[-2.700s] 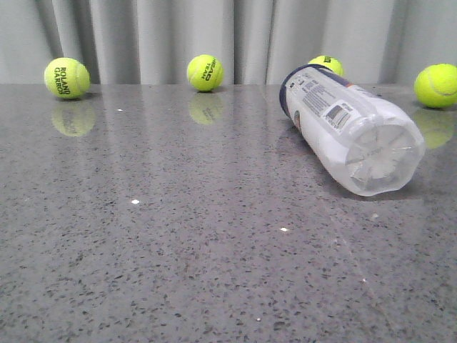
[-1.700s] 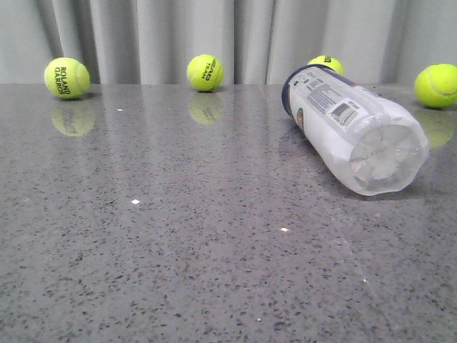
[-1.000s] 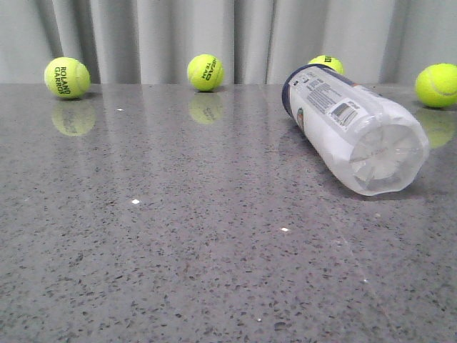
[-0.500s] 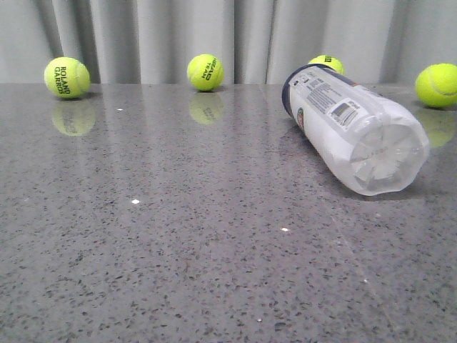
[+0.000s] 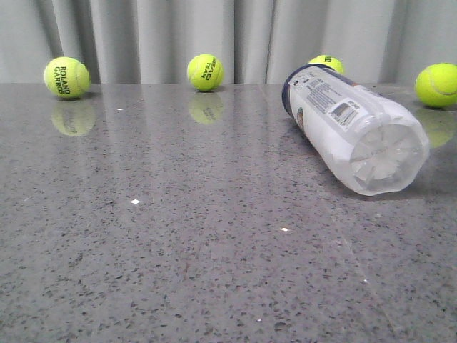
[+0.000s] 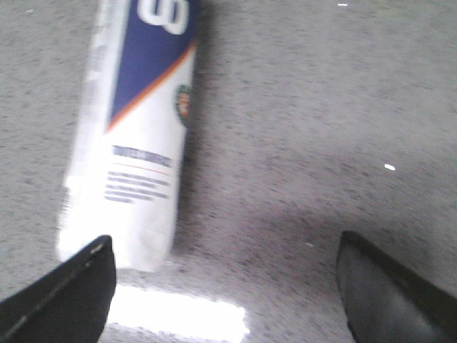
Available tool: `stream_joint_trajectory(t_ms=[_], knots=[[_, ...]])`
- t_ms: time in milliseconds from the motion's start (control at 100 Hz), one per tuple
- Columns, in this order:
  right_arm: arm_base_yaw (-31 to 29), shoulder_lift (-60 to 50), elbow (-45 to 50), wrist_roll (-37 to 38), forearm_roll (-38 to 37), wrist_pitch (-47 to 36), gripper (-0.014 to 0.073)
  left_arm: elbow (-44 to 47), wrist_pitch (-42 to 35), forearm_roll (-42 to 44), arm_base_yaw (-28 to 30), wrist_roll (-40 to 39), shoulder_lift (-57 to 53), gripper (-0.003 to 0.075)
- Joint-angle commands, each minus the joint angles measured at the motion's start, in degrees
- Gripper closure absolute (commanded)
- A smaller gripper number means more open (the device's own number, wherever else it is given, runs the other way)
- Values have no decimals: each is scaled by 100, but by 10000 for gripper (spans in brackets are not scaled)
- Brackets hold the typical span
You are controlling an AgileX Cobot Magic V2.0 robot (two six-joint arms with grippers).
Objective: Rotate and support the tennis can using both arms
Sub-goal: 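Lower the right gripper onto the middle of the white-and-blue can and close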
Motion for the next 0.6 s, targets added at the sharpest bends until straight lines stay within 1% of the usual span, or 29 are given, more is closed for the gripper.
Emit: stream_joint_trajectory(t_ms=[0,260,430,590], knots=[[198,328,-507,-69,130,-125,-31,255,-427,-38,-39,-56,-190,740],[538,1478,-1376,165,156,-53,-31,255,-427,-38,-39,-56,-190,740],[578,2152,-1881,170,425,63,-31,255,-427,-38,-39,-56,-190,740],[578,2721,-2348,182,435,217,-31,255,-427,-38,-39,-56,-190,740]])
